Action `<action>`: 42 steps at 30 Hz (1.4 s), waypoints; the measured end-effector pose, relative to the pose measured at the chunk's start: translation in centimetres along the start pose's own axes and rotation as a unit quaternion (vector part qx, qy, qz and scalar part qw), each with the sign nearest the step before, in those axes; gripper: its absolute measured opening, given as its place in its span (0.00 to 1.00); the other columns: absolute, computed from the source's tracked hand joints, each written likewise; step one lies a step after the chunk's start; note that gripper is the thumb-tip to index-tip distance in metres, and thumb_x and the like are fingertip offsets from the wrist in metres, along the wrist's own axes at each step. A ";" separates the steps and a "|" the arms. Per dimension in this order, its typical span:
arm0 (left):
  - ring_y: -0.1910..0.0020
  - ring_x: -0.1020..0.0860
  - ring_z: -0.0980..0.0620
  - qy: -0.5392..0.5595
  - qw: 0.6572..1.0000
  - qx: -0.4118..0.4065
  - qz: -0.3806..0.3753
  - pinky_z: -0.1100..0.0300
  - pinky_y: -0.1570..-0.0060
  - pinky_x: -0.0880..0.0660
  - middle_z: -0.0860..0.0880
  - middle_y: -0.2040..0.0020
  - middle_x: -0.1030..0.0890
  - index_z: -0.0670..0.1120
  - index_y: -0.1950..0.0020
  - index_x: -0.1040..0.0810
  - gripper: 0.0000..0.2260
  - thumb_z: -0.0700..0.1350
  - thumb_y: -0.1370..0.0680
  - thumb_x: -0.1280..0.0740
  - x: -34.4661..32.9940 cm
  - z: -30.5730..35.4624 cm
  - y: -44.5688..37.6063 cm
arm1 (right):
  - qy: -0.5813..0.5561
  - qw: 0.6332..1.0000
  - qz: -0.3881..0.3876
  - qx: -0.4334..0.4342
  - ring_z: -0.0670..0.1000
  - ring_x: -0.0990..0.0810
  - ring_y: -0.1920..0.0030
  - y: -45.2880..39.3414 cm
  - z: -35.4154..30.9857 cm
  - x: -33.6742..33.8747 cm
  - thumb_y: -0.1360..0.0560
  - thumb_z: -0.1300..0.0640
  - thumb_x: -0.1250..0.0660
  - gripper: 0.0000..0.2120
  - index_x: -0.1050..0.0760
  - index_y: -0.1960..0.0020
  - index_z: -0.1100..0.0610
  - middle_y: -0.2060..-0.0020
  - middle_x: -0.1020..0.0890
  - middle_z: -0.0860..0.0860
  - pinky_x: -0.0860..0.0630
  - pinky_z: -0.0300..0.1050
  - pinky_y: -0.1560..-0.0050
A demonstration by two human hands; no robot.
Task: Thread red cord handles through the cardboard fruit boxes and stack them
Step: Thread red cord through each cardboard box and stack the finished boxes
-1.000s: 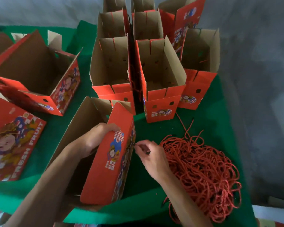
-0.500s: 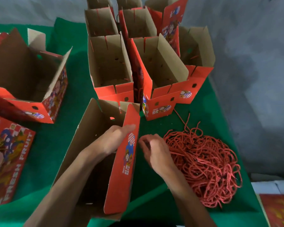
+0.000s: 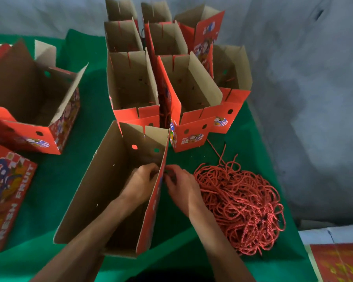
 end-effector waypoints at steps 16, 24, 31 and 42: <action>0.48 0.17 0.39 0.024 0.998 0.047 0.035 0.39 0.46 0.20 0.38 0.47 0.18 0.38 0.38 0.24 0.10 0.37 0.18 0.35 1.6 -1.0 1.0 | -0.008 0.987 0.041 -0.155 0.54 0.20 0.72 4.5 10.4 5.0 0.16 0.41 0.40 0.26 0.19 0.60 0.59 0.68 0.16 0.55 0.26 0.52 0.69; 0.68 0.15 0.54 0.043 0.989 0.105 0.092 0.59 0.69 0.18 0.45 0.58 0.16 0.46 0.51 0.23 0.05 0.41 0.17 0.37 3.6 -3.6 0.7 | -0.412 0.895 0.099 -0.140 0.44 0.30 0.74 2.8 5.6 7.0 0.20 0.51 0.29 0.15 0.18 0.60 0.61 0.67 0.18 0.54 0.35 0.36 0.72; 0.39 0.21 0.43 0.150 0.976 0.153 0.024 0.41 0.37 0.24 0.41 0.36 0.21 0.43 0.25 0.31 0.41 0.73 0.23 0.54 3.3 -2.4 3.2 | -0.258 0.929 0.082 -0.253 0.52 0.19 0.46 4.2 11.7 0.3 0.21 0.61 0.28 0.18 0.24 0.33 0.64 0.44 0.19 0.54 0.21 0.47 0.42; 0.54 0.13 0.50 0.199 0.976 0.061 -0.071 0.52 0.57 0.15 0.48 0.48 0.15 0.53 0.42 0.22 0.15 0.61 0.22 0.34 2.6 1.2 5.8 | 0.081 0.990 -0.112 -0.039 0.57 0.20 0.42 3.4 6.3 -9.9 0.17 0.57 0.40 0.17 0.25 0.30 0.48 0.39 0.24 0.52 0.24 0.52 0.43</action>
Point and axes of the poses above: each hand's wrist, its own y-axis away from the middle knuckle, its own x-axis out of the back of the hand, z = x × y, the point moved 9 cm from there along -y, towards the middle knuckle
